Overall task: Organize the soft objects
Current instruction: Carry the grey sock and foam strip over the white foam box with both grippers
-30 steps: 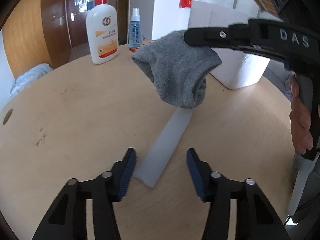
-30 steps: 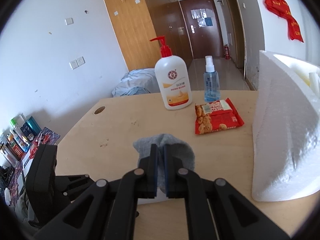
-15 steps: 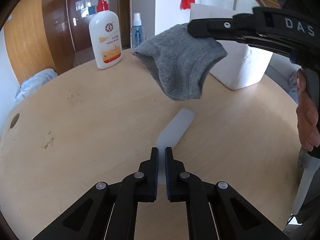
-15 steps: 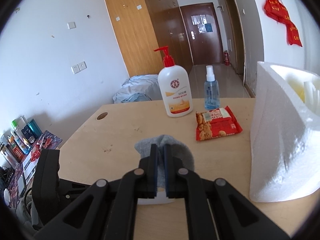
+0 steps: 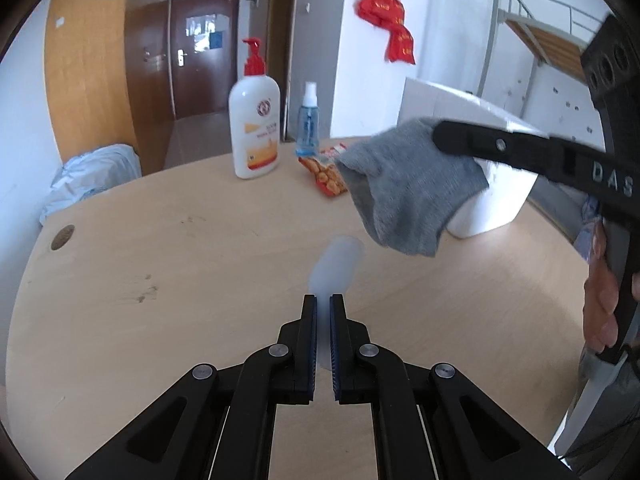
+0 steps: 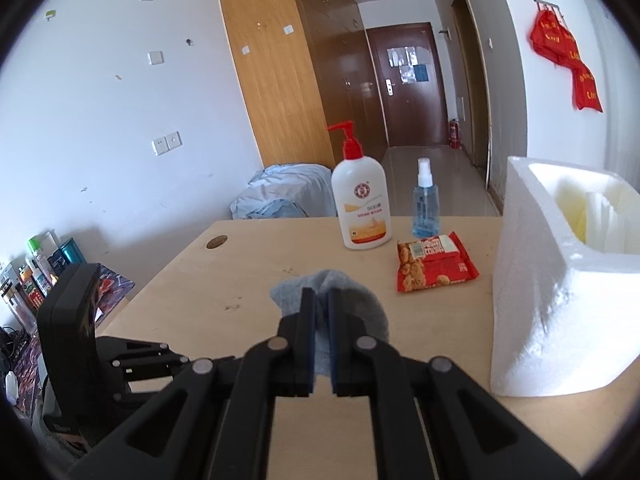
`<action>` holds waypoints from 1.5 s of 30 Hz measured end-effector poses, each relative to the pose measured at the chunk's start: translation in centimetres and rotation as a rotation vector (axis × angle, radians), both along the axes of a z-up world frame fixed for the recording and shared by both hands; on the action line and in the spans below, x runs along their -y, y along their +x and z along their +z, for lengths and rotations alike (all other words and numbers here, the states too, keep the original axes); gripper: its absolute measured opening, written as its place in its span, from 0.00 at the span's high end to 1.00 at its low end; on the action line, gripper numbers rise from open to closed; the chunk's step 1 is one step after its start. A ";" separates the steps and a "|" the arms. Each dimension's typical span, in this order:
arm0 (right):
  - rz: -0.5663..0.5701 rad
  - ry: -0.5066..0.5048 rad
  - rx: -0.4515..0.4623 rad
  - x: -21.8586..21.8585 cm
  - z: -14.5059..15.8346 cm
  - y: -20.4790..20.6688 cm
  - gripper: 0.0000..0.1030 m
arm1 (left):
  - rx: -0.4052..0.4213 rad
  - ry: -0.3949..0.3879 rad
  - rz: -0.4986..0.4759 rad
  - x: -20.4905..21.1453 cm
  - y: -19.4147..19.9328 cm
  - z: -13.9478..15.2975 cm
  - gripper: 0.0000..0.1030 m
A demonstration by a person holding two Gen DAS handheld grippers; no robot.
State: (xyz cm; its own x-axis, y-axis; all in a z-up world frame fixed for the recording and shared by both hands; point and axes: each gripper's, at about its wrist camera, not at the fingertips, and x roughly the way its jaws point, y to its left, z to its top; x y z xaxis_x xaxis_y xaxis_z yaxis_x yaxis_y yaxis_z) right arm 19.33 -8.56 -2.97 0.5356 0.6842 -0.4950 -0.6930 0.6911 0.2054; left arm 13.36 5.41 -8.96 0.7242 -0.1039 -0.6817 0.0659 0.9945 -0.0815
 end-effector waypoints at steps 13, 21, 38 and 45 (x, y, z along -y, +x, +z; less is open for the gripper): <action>0.000 0.000 0.034 1.2 0.9 -4.4 0.93 | 0.085 -0.026 0.137 -0.7 -4.6 3.9 0.94; 0.011 0.018 0.066 1.9 1.9 -7.3 0.93 | 0.188 -0.042 0.188 -0.5 -8.3 7.2 0.94; 0.025 0.086 0.193 3.6 5.5 -13.2 0.93 | 0.395 0.007 0.247 1.2 -15.3 13.0 0.94; 0.008 0.095 0.227 3.8 6.2 -14.7 0.93 | 0.422 0.024 0.250 1.7 -16.7 13.6 0.94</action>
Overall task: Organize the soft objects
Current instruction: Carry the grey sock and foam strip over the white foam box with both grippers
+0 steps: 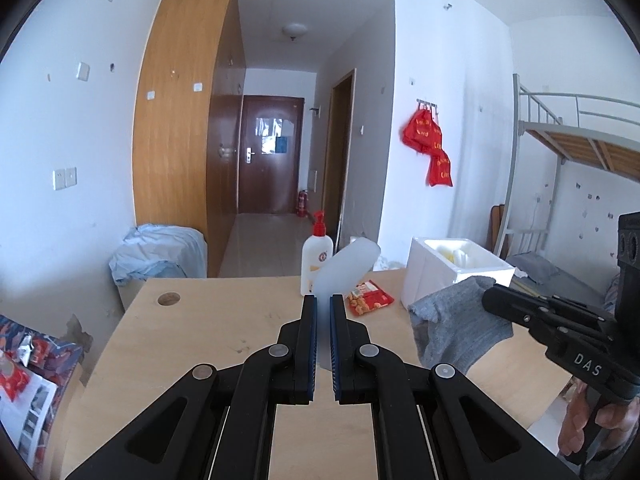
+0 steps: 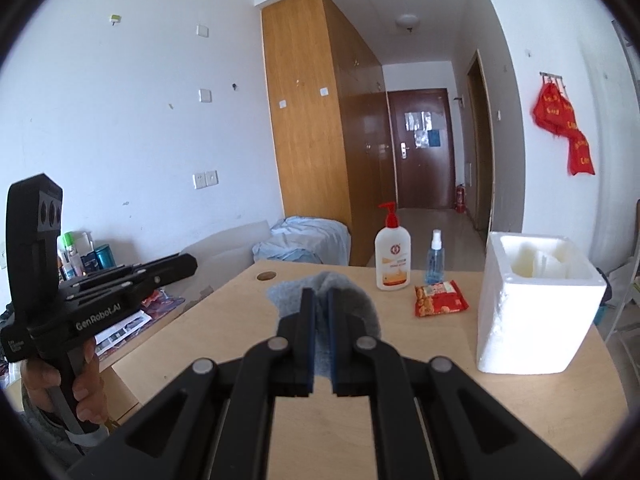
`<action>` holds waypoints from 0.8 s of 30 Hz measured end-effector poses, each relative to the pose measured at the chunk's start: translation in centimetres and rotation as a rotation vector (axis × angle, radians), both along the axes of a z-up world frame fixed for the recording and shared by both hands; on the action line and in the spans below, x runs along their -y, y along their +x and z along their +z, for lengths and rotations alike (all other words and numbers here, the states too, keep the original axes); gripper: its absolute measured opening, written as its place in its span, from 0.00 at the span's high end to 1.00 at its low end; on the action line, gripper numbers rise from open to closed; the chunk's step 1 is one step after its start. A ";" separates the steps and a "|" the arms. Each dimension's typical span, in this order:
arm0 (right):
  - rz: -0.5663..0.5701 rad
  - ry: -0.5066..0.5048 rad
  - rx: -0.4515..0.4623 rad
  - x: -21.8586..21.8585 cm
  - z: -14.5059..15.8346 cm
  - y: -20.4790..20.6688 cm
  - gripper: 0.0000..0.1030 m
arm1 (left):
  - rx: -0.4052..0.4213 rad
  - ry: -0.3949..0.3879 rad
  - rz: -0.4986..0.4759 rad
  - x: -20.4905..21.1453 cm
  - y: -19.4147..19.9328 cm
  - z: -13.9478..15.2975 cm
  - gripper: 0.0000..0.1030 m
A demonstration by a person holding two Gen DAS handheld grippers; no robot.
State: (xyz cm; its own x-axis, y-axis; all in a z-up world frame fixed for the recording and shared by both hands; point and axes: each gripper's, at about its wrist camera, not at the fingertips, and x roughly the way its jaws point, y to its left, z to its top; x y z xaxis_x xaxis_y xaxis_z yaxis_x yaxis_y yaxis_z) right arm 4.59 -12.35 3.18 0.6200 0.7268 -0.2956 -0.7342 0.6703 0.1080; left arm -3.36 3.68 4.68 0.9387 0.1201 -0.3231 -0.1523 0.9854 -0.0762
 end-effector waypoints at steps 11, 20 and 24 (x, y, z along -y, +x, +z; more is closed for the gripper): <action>-0.079 -0.018 0.016 0.1 -0.2 -0.8 0.93 | 0.000 0.009 -0.003 0.5 -0.1 -0.1 0.94; -0.296 -0.045 0.044 2.5 -0.5 -1.0 0.93 | -0.016 0.024 -0.088 3.2 2.8 -0.8 0.94; -0.410 -0.051 0.046 4.0 -0.7 -1.0 0.93 | -0.025 0.027 -0.140 5.0 4.3 -1.0 0.94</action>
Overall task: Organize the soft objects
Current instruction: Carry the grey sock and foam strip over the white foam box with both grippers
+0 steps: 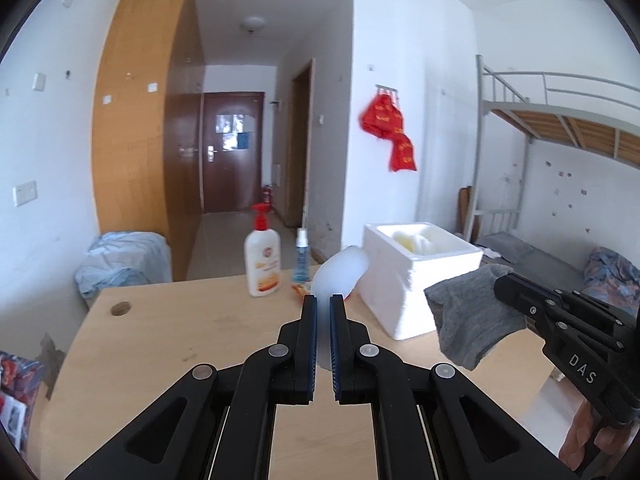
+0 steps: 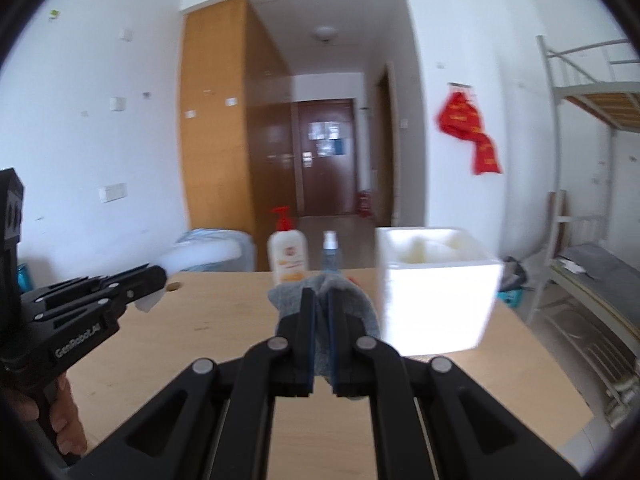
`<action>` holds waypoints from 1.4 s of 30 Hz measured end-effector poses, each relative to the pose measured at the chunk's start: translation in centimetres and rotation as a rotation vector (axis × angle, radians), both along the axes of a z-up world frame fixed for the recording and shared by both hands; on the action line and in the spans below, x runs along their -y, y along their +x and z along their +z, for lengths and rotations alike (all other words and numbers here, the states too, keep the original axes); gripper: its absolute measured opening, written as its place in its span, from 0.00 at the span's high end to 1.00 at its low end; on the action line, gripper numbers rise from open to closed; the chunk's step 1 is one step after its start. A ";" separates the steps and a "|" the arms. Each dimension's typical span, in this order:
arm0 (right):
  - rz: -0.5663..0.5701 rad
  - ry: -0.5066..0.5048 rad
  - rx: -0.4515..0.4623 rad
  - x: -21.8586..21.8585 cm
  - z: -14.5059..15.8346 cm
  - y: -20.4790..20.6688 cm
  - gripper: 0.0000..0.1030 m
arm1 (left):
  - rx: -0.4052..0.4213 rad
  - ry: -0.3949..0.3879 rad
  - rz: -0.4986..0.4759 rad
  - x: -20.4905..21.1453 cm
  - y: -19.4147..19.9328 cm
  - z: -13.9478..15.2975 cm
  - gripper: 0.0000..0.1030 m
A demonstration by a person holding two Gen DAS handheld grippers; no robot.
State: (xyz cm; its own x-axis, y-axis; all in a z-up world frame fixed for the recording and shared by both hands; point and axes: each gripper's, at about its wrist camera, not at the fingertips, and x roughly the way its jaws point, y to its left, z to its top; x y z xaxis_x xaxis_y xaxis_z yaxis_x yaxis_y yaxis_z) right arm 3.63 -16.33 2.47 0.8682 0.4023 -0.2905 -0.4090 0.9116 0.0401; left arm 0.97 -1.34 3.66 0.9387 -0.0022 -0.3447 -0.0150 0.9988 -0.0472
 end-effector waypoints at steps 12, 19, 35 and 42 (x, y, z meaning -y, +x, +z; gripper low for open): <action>-0.205 -0.001 -0.006 4.1 -0.4 0.3 0.93 | -0.031 0.007 -0.155 4.9 3.6 -0.8 0.94; -0.275 -0.003 -0.017 6.1 -0.4 0.2 0.93 | -0.045 0.004 -0.259 8.0 5.2 -1.2 0.94; -0.327 -0.003 -0.017 8.5 0.0 1.1 0.93 | -0.058 0.005 -0.331 11.2 6.8 -1.2 0.94; -0.300 0.004 -0.010 8.6 0.4 2.4 0.93 | -0.048 0.006 -0.316 11.4 7.7 -0.4 0.94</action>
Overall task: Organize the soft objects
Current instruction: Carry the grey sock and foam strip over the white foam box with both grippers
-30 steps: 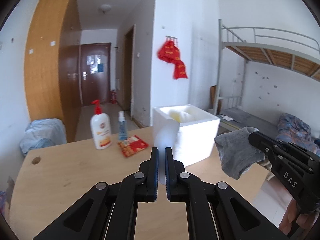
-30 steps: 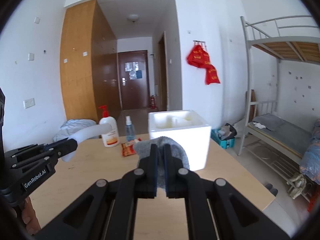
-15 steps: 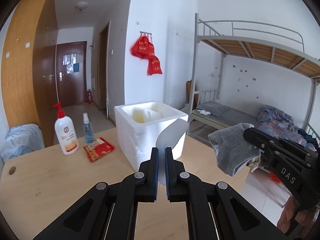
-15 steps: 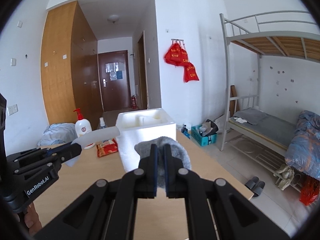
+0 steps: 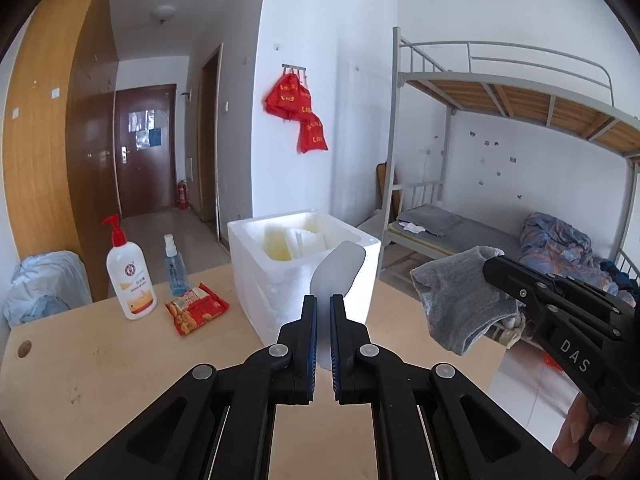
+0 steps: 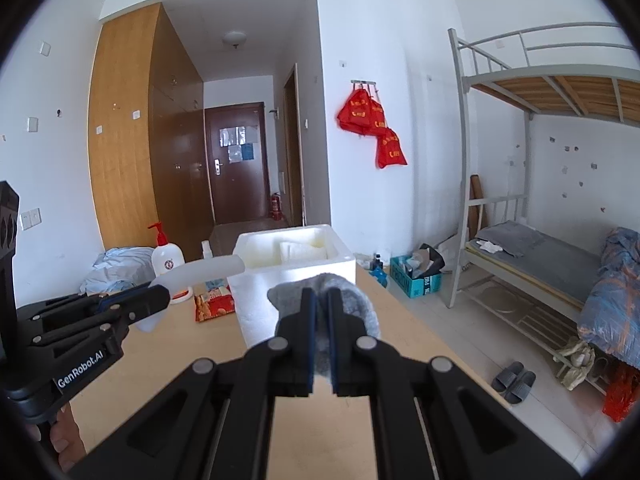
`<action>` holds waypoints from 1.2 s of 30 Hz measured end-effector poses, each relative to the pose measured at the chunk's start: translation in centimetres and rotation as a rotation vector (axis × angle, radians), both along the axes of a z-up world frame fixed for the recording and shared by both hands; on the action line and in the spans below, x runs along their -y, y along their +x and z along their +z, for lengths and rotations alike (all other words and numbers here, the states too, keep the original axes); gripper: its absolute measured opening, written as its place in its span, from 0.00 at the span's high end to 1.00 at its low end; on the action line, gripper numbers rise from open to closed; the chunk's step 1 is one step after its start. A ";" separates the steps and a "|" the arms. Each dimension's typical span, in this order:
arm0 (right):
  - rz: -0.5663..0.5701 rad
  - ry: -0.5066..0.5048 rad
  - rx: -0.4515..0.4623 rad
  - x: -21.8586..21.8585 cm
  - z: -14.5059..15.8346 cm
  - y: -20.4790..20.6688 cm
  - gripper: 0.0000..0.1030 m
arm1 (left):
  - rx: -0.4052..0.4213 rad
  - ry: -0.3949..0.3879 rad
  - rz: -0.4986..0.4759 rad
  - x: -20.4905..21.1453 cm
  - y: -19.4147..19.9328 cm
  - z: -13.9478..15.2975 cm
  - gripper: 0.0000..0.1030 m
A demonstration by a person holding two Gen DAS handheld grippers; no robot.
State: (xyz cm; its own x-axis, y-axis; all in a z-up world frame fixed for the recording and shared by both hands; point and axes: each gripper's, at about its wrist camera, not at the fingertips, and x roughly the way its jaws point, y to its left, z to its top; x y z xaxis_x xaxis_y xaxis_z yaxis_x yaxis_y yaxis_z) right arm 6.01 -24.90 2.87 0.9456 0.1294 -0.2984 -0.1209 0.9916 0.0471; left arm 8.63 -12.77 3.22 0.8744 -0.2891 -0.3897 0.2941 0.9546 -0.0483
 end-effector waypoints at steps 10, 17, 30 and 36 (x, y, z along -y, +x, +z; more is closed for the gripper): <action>0.058 0.003 -0.001 0.2 1.3 3.6 0.93 | -0.021 -0.016 0.016 0.2 3.1 1.3 0.94; 0.080 -0.001 0.006 0.0 2.4 6.1 0.93 | -0.027 -0.030 0.019 0.2 6.1 2.5 0.94; 0.138 0.015 0.018 -1.1 2.6 10.3 0.93 | -0.050 -0.049 0.020 0.1 12.2 2.9 0.94; 0.146 0.021 0.014 -1.3 2.5 12.4 0.93 | -0.057 -0.044 0.026 0.3 15.0 2.8 0.94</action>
